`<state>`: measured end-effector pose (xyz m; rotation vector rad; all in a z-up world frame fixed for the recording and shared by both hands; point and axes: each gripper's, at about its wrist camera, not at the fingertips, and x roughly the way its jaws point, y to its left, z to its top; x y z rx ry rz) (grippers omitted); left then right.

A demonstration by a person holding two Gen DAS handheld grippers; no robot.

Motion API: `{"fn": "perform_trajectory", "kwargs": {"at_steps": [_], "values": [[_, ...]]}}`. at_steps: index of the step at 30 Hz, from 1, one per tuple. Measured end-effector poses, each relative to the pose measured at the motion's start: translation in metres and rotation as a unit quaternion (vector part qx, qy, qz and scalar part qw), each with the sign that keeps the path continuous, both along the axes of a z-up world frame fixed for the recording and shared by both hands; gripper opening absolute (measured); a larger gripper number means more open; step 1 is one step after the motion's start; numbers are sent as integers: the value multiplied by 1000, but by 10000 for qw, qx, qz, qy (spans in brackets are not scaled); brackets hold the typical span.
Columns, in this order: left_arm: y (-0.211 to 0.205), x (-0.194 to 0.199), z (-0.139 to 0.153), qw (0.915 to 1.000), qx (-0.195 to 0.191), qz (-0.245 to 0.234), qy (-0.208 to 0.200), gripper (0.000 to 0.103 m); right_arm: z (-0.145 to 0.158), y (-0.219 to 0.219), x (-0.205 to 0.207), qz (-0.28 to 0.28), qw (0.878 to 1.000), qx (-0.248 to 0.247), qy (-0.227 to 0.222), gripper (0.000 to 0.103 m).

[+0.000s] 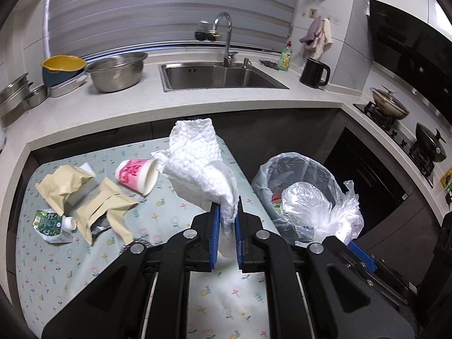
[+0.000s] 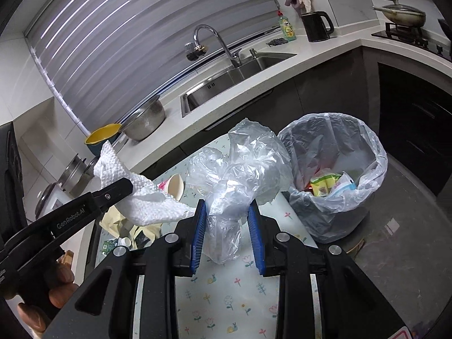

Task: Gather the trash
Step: 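Carry both items over the bin and open the left tool to drop the towel, then open the right tool to drop the plastic film into the bin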

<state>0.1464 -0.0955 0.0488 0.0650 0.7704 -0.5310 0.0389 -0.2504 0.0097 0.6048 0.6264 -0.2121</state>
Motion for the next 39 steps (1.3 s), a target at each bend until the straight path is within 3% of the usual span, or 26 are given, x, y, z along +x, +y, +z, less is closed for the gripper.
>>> {"fn": "perform_trajectory", "kwargs": {"at_steps": [17,27,30,32,39], "values": [[-135,26,-34,9946,116,-991,290,9,-38,-96,-11,-1018,9942,-51,334,28],[-195,61,-65,9876,159,-1392,701,12,-62,-132,-1,-1334,9894,-42,565,28],[-199,69,-72,9877,127,-1361,760,33,-67,-135,2,-1360,9888,-36,606,28],[-197,70,-74,9885,72,-1328,720,58,-70,-137,5,-1357,9887,-48,635,28],[-183,75,-73,9909,50,-1200,605,61,-73,-139,21,-1238,9899,-121,687,28]]}}
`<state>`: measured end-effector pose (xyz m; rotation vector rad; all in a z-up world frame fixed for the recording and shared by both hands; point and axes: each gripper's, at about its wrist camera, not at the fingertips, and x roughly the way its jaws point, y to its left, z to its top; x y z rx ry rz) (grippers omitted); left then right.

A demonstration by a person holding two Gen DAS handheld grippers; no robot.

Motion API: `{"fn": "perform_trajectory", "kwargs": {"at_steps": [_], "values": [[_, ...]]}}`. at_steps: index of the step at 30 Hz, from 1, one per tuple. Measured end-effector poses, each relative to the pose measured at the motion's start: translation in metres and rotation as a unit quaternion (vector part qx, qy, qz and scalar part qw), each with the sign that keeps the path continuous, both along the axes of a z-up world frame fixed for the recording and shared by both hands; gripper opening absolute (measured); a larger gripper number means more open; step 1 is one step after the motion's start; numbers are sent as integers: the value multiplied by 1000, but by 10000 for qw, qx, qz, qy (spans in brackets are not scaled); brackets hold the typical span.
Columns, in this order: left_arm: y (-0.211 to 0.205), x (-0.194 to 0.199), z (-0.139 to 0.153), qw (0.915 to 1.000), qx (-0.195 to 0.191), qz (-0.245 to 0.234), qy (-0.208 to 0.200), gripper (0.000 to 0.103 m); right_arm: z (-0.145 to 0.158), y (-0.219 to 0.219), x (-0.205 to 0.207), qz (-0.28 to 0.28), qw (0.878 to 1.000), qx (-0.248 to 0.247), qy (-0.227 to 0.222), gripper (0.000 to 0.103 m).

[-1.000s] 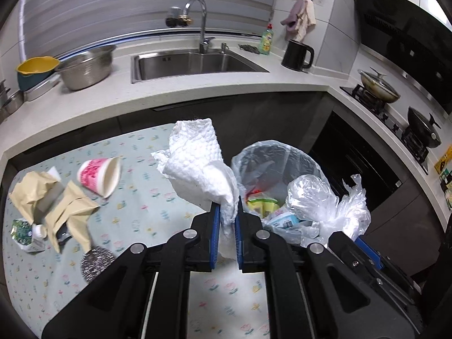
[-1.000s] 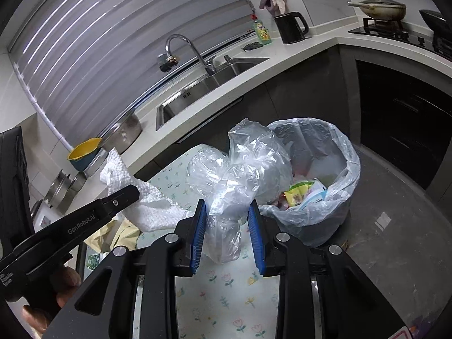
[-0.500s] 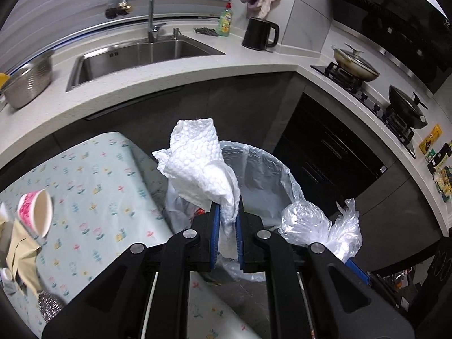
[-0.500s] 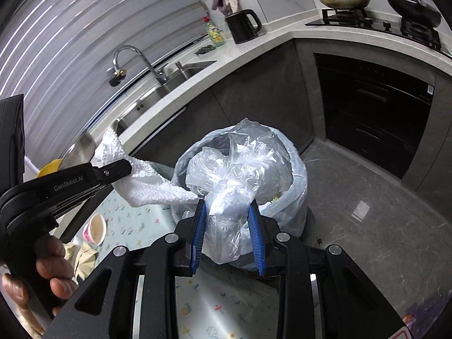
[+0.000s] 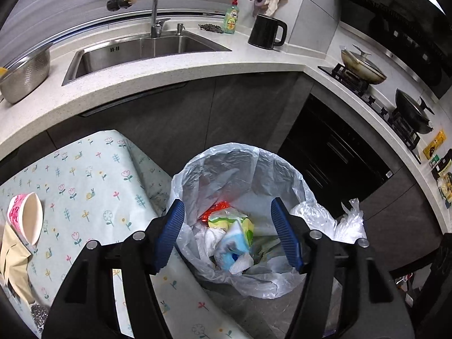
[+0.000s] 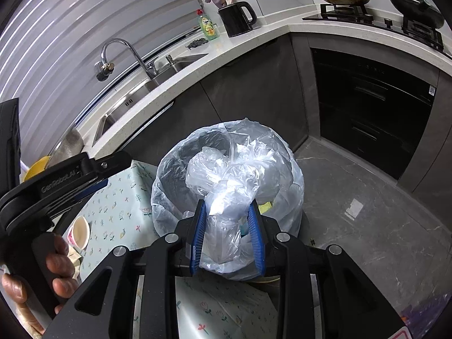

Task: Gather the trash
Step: 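Open the right tool to drop the plastic film into the bin, then move both tools back over the steel wool scrubber on the table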

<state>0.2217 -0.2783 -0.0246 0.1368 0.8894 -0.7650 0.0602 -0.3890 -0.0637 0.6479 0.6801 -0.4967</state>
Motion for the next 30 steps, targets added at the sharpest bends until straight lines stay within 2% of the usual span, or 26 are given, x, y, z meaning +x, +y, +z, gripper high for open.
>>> {"fn": "perform_trajectory", "kwargs": {"at_steps": [5,11,15,17,19,30], "values": [[16,2,3,9995,68,241,-174,67,4,4,23,185,9998,-117,8,29],[34,5,4,9971,272,509,-496,67,6,9,52,297,9993,-203,37,33],[45,13,3,9959,332,675,-499,67,10,11,62,305,9992,-261,43,38],[51,17,2,9953,339,761,-487,67,12,13,62,268,9992,-306,4,51],[57,20,1,9949,336,831,-455,68,14,14,65,253,9991,-333,-40,57],[90,18,10,9928,280,1075,-456,69,38,39,64,422,9978,-504,-129,58]]}}
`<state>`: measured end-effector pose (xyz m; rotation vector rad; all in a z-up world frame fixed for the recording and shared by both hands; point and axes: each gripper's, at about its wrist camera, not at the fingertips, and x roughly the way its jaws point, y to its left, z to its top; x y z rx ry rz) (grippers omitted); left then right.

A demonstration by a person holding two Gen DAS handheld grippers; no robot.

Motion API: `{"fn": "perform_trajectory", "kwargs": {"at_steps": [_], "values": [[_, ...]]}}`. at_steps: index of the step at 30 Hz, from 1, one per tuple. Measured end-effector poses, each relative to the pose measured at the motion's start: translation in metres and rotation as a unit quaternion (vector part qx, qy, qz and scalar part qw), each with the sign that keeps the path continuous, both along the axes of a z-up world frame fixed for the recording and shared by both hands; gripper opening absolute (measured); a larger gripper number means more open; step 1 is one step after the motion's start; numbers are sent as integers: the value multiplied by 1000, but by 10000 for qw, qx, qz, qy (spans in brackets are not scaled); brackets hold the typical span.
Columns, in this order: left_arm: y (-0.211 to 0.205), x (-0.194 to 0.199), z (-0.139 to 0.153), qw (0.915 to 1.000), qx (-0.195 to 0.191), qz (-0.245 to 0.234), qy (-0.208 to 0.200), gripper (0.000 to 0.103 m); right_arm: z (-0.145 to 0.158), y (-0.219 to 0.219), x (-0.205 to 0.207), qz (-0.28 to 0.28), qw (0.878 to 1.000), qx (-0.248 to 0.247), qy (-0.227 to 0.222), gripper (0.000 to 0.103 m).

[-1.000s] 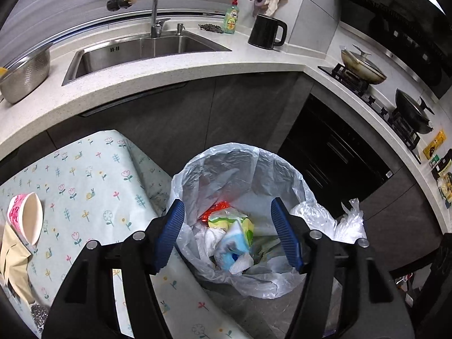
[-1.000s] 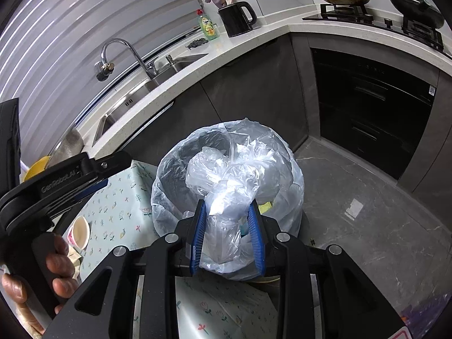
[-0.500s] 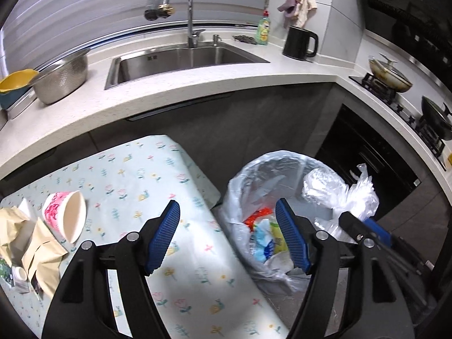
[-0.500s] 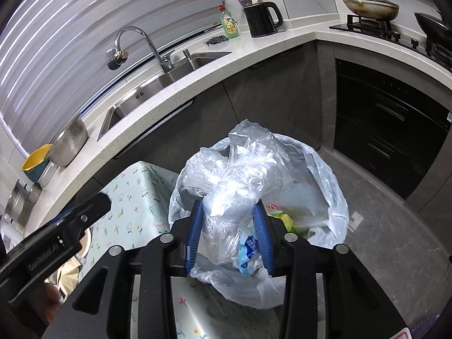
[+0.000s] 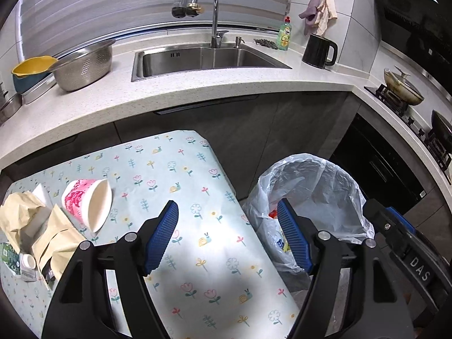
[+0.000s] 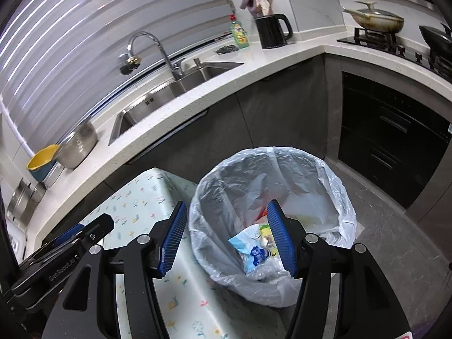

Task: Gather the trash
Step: 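Move both tools back over the steel wool scrubber on the table, then grasp the steel wool scrubber with the right tool while the left tool reaches the beige paper bag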

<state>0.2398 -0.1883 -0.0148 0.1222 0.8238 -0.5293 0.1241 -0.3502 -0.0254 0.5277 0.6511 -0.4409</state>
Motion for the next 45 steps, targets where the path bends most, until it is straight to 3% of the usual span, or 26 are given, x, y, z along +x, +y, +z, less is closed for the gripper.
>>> {"fn": "perform_trajectory", "kwargs": {"at_steps": [14,25,38,45], "values": [[90,-14,22,9977,-121,656,-69,72,34,74,-13,513,9985,-125,-120,63],[193,-24,29,9912,-164,1315,-63,77,44,162,-7,1285,9916,-106,-105,65],[312,-39,-4,9745,132,2234,157,81,9,257,7,1922,9808,43,332,74],[348,-38,-29,9677,166,2478,436,81,-25,288,22,2138,9741,90,730,74]]}}
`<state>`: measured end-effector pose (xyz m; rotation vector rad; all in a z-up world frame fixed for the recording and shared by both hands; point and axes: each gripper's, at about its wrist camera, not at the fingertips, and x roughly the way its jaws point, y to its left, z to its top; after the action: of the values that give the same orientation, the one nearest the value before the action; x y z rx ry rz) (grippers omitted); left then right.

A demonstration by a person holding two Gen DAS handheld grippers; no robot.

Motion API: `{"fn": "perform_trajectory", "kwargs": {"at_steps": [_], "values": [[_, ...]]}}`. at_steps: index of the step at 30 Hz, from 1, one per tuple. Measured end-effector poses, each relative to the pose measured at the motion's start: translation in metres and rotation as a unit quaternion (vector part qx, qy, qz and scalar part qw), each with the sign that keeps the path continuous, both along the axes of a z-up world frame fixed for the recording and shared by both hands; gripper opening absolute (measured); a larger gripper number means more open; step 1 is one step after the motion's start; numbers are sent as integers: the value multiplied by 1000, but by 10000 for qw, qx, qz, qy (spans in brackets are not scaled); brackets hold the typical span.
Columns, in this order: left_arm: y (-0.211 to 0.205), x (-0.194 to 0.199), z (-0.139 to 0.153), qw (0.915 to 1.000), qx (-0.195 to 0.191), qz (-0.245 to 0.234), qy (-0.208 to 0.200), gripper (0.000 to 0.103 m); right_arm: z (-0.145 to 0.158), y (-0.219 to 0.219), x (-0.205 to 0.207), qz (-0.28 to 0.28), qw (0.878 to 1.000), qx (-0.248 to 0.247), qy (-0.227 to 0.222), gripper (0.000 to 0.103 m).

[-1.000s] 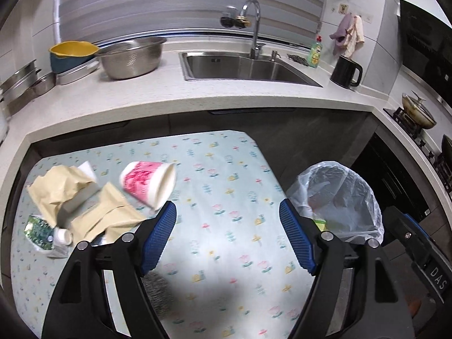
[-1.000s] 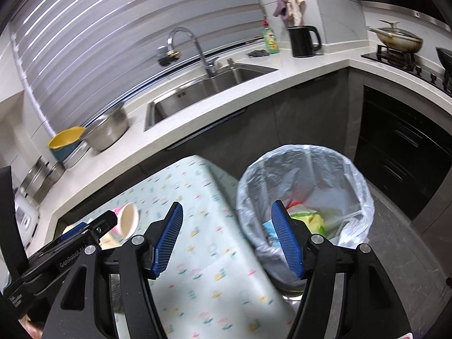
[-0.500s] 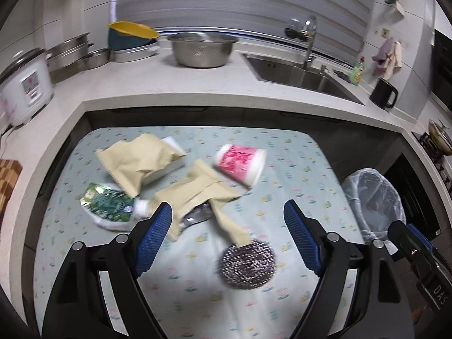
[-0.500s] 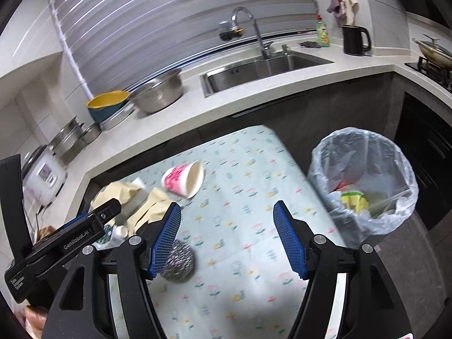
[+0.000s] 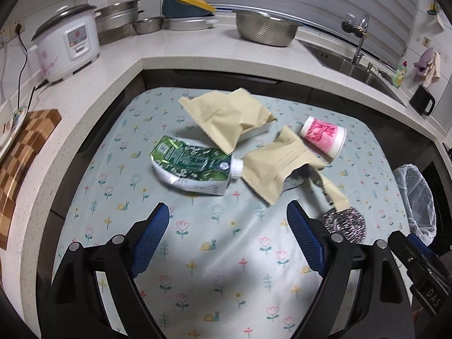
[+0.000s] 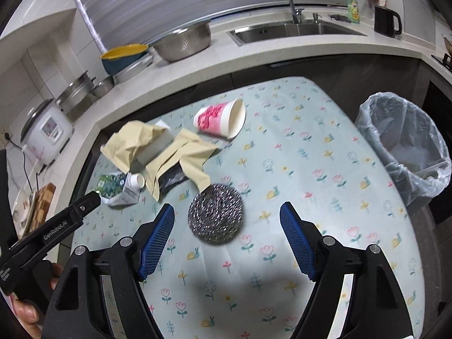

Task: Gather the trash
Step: 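Grasp the steel wool scrubber with the right tool while the left tool reaches the beige paper bag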

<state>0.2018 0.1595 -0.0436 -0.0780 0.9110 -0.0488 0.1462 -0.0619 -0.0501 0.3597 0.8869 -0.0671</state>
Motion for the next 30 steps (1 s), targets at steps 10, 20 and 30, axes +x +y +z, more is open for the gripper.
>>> {"fn": "perform_trajectory", "kwargs": {"at_steps": [10,20,30], "values": [[13,14,-23,9997,-109,13,201,84,-42,7,26,-73,9990,165,411,74],[-9,35,-35,9993,-57,-276,252,87,-68,7,49,-119,9972,392,622,72],[-43,61,-45,9964,27,-808,244,86,-52,-5,39,-172,9987,362,322,40]]}}
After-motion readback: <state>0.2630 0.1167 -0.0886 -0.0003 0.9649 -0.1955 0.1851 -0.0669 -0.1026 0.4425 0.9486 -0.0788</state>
